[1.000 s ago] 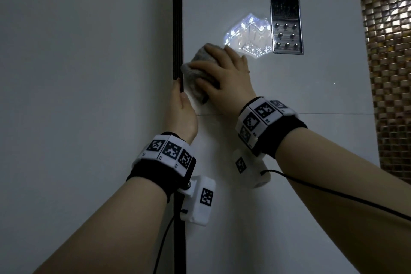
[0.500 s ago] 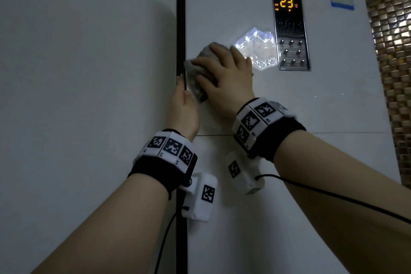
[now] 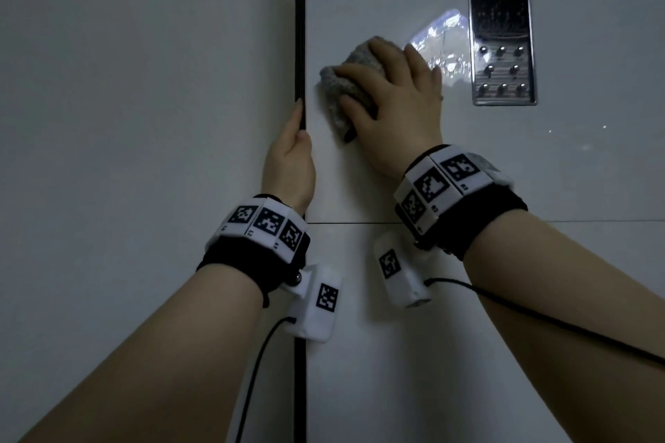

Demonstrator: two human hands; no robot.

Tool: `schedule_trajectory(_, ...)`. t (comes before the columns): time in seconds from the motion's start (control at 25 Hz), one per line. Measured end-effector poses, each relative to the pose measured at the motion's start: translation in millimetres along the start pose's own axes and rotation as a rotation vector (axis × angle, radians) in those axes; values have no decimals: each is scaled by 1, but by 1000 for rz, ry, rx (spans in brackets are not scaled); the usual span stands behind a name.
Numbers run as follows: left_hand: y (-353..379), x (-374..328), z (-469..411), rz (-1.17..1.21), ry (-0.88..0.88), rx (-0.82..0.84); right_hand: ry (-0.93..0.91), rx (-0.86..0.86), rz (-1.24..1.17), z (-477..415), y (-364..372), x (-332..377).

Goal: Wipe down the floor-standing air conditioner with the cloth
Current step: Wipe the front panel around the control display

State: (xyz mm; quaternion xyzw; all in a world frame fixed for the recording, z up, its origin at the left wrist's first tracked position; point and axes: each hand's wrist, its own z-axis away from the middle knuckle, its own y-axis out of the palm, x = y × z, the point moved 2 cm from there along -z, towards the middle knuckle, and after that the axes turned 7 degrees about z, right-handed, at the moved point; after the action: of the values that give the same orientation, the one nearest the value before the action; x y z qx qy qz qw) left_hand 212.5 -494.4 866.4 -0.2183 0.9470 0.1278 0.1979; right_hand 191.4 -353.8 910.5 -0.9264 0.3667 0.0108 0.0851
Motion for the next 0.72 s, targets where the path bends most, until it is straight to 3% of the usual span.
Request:
schedule_trajectory(0.12, 2, -3, -19, 83, -35, 9, 77, -14, -16, -2, 1, 6)
schedule_trajectory(0.28, 2, -4, -22, 178, -65, 7, 14, 5, -22, -10, -5, 6)
schedule_trajectory(0.4, 0, -8, -20, 185, -96, 32, 142, -55, -54, -17, -11, 4)
schedule_trajectory(0.56, 1, -17, -20, 178, -158, 24, -9, -7, -68, -18, -10, 14)
schedule_trajectory(0.72, 3, -22, -14, 146, -248, -3, 196, -70, -95, -19, -11, 19)
